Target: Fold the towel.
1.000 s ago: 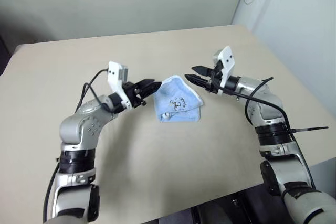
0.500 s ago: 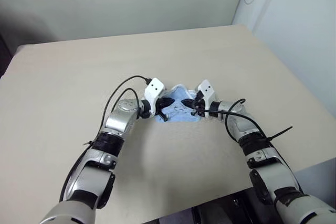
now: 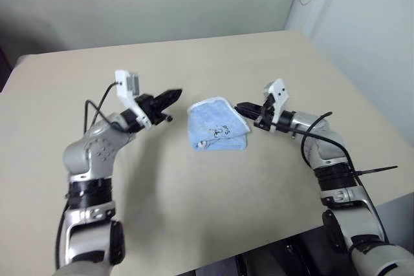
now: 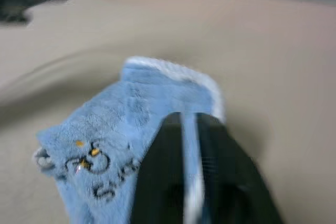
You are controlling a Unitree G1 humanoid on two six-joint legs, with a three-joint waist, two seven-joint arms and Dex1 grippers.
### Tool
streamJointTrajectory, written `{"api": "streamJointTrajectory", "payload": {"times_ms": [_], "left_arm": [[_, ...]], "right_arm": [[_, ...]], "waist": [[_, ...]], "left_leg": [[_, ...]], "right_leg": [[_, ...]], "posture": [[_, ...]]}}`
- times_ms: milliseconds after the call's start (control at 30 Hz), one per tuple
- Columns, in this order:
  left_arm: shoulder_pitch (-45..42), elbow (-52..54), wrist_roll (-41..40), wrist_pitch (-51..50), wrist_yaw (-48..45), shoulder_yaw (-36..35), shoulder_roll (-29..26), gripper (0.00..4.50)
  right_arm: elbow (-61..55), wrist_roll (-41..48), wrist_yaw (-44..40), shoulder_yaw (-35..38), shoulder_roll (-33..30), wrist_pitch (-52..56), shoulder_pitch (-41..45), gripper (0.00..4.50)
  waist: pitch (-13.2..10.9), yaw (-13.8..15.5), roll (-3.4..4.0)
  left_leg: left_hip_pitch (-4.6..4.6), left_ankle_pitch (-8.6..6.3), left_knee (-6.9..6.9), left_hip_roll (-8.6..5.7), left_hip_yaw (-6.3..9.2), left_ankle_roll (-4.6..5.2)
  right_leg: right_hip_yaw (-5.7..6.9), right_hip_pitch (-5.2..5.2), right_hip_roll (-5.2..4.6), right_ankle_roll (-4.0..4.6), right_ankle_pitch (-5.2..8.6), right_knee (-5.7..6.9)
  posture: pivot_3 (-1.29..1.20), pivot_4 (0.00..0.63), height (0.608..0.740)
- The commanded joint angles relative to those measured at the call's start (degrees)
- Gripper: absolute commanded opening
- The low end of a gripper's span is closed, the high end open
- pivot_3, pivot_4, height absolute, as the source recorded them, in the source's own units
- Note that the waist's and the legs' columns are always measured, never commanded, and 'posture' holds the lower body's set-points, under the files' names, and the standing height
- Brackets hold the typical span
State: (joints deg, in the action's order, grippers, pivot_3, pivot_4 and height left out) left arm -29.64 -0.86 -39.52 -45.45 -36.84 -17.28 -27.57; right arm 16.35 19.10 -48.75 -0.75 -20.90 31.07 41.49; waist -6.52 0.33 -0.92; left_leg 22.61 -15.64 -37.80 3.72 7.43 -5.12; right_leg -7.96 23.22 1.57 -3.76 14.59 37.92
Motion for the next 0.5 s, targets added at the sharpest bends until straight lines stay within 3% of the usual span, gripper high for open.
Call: {"api": "streamJointTrajectory", "payload": {"times_ms": [33,133,267,500], "left_arm": [[2.3,4.8,-1.4,-1.3,1.2,-1.9,-1.9,0.0],[4.8,6.3,-2.5,-1.4,2.9,-3.8,-1.7,0.0],[7.8,8.5,-3.1,-1.4,5.2,-4.4,-0.8,0.0],[11.5,11.8,-5.6,-1.4,8.4,-5.2,0.8,0.0]], "right_arm": [[-0.3,5.7,1.0,3.8,-0.9,12.6,3.5,2.0],[2.8,9.2,2.5,7.0,-0.9,21.7,5.3,3.04],[6.6,9.7,6.1,9.3,-0.3,25.9,7.2,4.43],[10.0,8.2,5.8,6.7,-0.5,27.2,7.4,4.47]], "waist": [[0.0,0.2,-0.01],[0.0,0.5,-0.01],[0.0,0.6,-0.01],[0.0,0.4,-0.01]], "left_leg": [[0.0,0.0,0.01,-0.01,0.02,0.0],[0.0,0.0,-0.02,-0.02,0.03,0.0],[-0.01,0.0,-0.02,-0.02,0.07,0.0],[0.0,0.0,0.11,0.01,0.05,0.0]], "right_leg": [[0.02,-0.01,0.0,-0.01,-0.01,0.01],[0.02,-0.01,0.0,-0.01,-0.05,0.03],[0.02,0.01,0.0,0.0,-0.05,0.03],[-0.02,0.14,0.04,0.02,-0.06,0.08]], "posture": [[0.0,0.15,0.74],[0.0,0.15,0.74],[0.0,0.15,0.74],[0.0,0.15,0.74]]}}
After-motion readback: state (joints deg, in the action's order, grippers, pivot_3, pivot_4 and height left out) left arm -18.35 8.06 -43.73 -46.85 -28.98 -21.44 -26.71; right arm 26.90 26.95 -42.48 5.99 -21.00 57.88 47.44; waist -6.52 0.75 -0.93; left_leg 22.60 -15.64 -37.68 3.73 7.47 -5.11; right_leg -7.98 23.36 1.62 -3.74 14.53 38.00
